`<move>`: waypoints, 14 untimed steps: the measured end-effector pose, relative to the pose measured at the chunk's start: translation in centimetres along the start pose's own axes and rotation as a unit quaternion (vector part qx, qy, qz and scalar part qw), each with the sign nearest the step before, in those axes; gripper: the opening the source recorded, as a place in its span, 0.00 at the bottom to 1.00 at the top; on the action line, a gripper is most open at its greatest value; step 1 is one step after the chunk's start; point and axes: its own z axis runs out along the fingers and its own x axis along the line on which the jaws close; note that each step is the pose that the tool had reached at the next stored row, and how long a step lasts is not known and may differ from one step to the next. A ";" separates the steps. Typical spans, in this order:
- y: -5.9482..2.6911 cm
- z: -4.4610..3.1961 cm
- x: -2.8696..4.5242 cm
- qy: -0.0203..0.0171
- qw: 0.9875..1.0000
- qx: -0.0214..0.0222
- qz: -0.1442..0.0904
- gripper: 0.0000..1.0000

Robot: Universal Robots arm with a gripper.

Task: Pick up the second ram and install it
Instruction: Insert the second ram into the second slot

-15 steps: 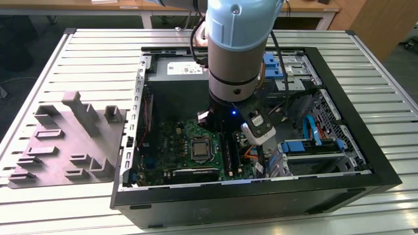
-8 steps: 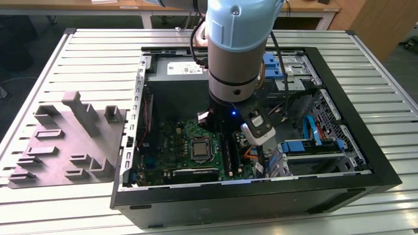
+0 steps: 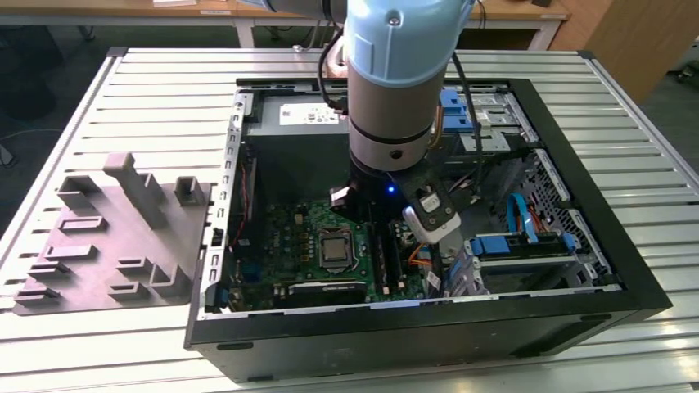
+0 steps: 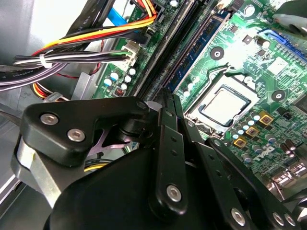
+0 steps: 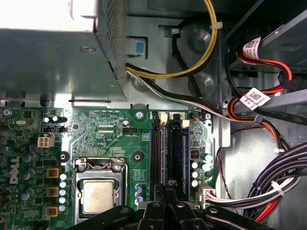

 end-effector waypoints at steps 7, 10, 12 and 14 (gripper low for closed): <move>0.00 0.01 -0.04 0.000 1.000 0.000 0.003 0.11; 0.00 0.01 -0.05 0.000 1.000 0.000 0.005 0.11; 0.00 0.01 -0.06 0.000 1.000 0.000 0.005 0.11; 0.00 0.04 -0.06 0.000 1.000 0.000 0.005 0.11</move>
